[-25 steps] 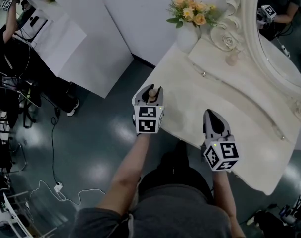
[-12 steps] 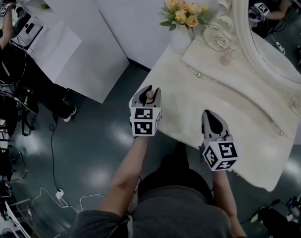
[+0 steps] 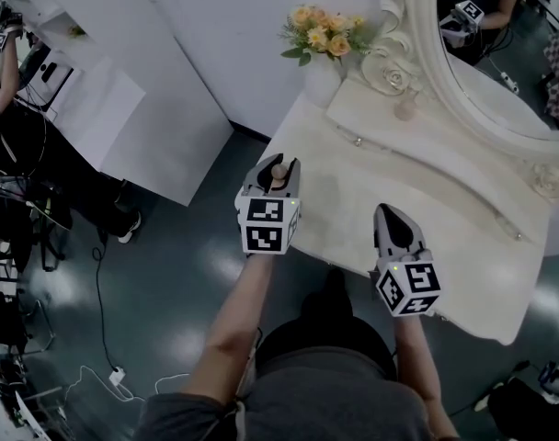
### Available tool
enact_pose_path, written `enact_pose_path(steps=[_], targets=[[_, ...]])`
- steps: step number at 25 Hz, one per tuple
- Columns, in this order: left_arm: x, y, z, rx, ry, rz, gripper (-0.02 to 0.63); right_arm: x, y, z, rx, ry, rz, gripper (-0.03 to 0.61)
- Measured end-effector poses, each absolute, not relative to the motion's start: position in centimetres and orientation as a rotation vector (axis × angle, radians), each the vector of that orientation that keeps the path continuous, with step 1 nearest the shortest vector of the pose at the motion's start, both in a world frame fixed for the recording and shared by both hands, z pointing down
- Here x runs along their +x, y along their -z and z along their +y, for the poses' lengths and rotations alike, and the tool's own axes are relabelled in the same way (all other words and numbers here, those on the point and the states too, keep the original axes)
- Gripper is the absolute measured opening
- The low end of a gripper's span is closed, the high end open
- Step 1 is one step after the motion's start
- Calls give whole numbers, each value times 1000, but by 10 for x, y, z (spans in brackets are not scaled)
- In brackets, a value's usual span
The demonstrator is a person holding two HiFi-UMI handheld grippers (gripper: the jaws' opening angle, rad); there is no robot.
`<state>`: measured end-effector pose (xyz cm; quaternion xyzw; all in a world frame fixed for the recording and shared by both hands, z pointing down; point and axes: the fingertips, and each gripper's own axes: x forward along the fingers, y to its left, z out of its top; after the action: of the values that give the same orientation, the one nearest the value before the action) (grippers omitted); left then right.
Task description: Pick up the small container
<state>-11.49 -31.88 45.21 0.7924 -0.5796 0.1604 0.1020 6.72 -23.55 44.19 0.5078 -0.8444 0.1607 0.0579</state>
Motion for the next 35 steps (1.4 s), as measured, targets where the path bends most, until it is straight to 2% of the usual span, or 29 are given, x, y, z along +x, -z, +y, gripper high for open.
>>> enact_pose_path(steps=[35], targets=[[-79,-342,-272,2596,-347,-1600,109,87,-423,-204,1647,-416,-2541,3]])
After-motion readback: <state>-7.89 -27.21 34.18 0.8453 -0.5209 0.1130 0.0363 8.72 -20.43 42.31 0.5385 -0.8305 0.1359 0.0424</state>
